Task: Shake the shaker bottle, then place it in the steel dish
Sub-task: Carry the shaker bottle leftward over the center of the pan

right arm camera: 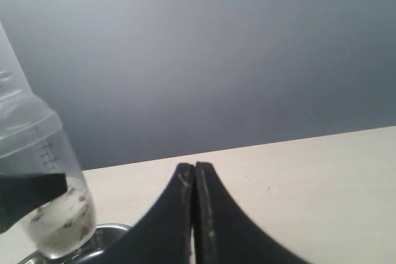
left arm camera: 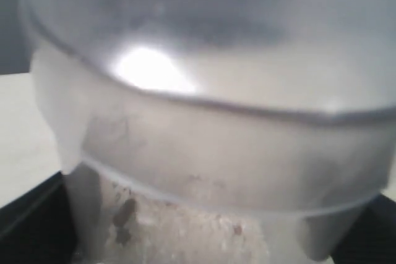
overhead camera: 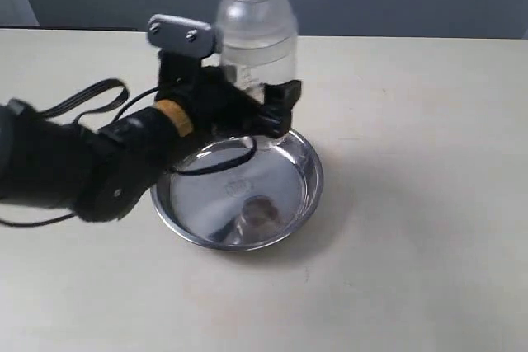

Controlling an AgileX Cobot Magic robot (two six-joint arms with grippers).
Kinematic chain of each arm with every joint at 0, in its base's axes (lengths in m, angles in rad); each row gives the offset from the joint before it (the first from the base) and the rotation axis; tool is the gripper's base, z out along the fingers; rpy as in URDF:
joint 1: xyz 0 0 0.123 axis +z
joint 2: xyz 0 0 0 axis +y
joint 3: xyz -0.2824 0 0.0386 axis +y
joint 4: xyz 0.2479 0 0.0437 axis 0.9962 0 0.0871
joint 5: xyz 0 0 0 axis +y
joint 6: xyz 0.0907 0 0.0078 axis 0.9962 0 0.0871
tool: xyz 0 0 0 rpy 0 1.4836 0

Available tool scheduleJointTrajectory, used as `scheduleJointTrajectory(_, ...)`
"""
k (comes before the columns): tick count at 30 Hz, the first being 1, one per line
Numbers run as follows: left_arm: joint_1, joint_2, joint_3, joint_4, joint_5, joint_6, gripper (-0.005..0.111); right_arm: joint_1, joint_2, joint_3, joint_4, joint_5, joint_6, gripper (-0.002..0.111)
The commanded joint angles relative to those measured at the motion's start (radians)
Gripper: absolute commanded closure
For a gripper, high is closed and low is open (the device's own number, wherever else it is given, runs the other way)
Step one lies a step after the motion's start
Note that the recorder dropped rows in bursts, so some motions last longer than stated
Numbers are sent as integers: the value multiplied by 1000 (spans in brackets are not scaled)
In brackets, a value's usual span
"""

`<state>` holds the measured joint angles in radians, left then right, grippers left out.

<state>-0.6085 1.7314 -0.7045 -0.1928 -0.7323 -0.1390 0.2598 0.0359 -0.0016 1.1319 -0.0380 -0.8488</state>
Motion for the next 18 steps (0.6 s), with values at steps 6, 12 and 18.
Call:
scheduleJointTrajectory(6,167,-80,80,525,-182,-406,106,1,-4,2,-5,1,-4,109)
scheduleJointTrajectory(12,169,-185,199,225,51,-164,106,1,-4,2,-5,4,-4,109)
scheduleJointTrajectory(18,167,-207,180,338,-116,-258,106,1,-4,2,-5,2,-4,109)
